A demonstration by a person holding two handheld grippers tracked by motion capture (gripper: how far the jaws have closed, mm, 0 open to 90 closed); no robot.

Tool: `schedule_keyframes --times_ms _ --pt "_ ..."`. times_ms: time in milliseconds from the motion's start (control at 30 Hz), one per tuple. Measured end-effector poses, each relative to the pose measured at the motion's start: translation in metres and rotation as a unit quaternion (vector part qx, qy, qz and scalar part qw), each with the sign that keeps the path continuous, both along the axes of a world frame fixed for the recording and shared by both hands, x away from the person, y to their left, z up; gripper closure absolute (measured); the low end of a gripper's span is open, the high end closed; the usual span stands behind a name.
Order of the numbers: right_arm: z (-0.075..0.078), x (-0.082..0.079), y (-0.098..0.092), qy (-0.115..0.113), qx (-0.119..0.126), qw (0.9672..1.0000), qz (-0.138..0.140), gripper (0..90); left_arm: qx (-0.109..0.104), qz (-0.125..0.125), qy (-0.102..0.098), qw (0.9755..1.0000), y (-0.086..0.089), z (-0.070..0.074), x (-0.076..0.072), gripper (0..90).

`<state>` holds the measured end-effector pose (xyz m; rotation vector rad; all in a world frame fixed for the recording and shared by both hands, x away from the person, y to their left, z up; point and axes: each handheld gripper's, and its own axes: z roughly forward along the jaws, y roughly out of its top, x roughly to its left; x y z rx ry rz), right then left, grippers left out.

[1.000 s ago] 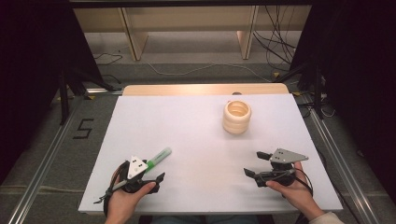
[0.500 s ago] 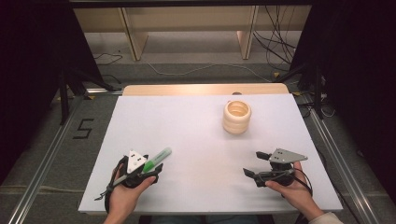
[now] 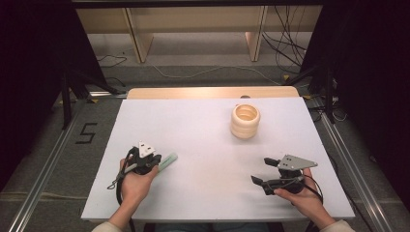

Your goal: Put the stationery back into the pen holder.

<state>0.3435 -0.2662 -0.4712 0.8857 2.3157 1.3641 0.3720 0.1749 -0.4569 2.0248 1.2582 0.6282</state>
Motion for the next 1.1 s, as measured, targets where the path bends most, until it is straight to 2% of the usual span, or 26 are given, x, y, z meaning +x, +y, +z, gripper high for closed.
schedule_keyframes --times_ms 200,300,400,667,1100 --pt "-0.001 0.001 0.001 0.001 0.004 1.0 0.0 16.3 0.008 -0.01 0.027 0.9996 -0.011 -0.007 0.029 89.8" --pt "-0.001 0.001 0.0 0.001 0.004 1.0 0.0 16.3 0.011 -0.01 0.035 0.9993 -0.018 -0.009 0.04 89.8" --pt "-0.001 0.001 0.0 0.001 0.005 1.0 0.001 16.3 0.023 -0.009 0.041 0.9989 -0.022 -0.011 0.047 89.8" --pt "-0.001 0.001 0.001 0.0 0.004 1.0 0.004 16.3 0.028 -0.002 0.059 0.9979 -0.023 -0.016 0.058 89.8" --pt "-0.001 0.001 0.001 0.002 0.003 1.0 0.004 16.3 0.029 -0.002 0.073 0.9969 -0.026 -0.022 0.066 89.9"
